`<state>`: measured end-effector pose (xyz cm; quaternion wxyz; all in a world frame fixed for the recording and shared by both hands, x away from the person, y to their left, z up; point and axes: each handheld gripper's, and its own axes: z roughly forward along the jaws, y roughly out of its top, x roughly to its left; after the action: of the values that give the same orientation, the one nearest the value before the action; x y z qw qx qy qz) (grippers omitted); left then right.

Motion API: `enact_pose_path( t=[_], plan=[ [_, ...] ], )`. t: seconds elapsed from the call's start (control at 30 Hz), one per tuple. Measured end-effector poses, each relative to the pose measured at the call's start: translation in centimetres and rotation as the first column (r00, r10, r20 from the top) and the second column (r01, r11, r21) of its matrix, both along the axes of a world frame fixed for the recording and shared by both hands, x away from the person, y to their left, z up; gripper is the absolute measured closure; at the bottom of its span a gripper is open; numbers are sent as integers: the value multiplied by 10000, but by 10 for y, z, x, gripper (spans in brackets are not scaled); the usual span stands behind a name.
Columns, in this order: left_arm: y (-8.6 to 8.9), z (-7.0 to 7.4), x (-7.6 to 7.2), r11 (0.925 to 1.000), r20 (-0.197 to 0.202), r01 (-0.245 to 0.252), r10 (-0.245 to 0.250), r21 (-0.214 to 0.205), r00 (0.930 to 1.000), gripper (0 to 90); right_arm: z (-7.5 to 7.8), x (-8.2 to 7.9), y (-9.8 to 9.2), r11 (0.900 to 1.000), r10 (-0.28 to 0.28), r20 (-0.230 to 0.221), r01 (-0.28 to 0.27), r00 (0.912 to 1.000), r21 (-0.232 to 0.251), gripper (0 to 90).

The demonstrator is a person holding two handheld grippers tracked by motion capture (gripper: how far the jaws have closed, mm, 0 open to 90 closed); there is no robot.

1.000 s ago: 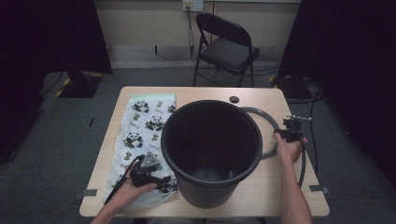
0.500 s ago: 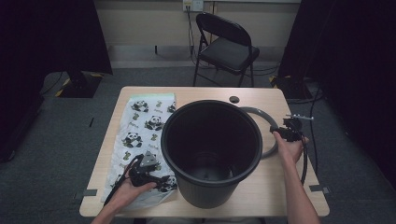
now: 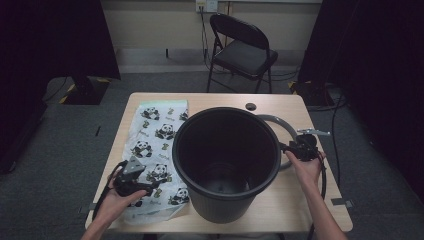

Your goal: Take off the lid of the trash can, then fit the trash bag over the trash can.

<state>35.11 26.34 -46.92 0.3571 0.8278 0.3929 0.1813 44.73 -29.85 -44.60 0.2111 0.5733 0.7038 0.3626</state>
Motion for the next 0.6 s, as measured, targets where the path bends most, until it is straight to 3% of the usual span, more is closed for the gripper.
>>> enact_pose_path(
  t=[0.2, 0.23, 0.27, 0.3, 0.37, 0.47, 0.53, 0.6],
  plan=[
    [35, -11, -6, 9958, -295, -871, 863, -289, 9958, 187, -2, -13, 1, 9992, 387, 62, -386, 9992, -33, 467],
    [41, -14, -6, 9912, -330, -1318, 1315, -88, 9908, 185, -5, -13, 2, 9991, 419, 22, -419, 9991, -108, 465],
    [41, -14, -6, 9912, -330, -1318, 1315, -88, 9908, 190, -5, -13, 2, 9991, 419, 22, -419, 9991, -108, 465],
    [43, -16, -5, 9870, -429, -1574, 1587, 320, 9864, 199, -9, -12, 3, 9990, 426, -134, -428, 9990, -87, 460],
    [43, -16, -5, 9855, -350, -1645, 1660, 425, 9855, 199, -10, -13, 4, 9991, 413, -183, -415, 9990, -88, 460],
    [45, -18, -3, 9850, -697, -1687, 1709, 372, 9828, 151, -13, -14, 8, 9973, 604, -291, -615, 9978, -392, 460],
    [43, -22, -1, 9841, -941, -1661, 1715, 624, 9807, 167, -14, -14, 10, 9963, 692, -325, -707, 9971, -488, 460],
    [43, -23, 0, 9849, -1052, -1675, 1713, 442, 9796, 140, -14, -12, 10, 9964, 715, -262, -726, 9971, -448, 460]
  ],
)
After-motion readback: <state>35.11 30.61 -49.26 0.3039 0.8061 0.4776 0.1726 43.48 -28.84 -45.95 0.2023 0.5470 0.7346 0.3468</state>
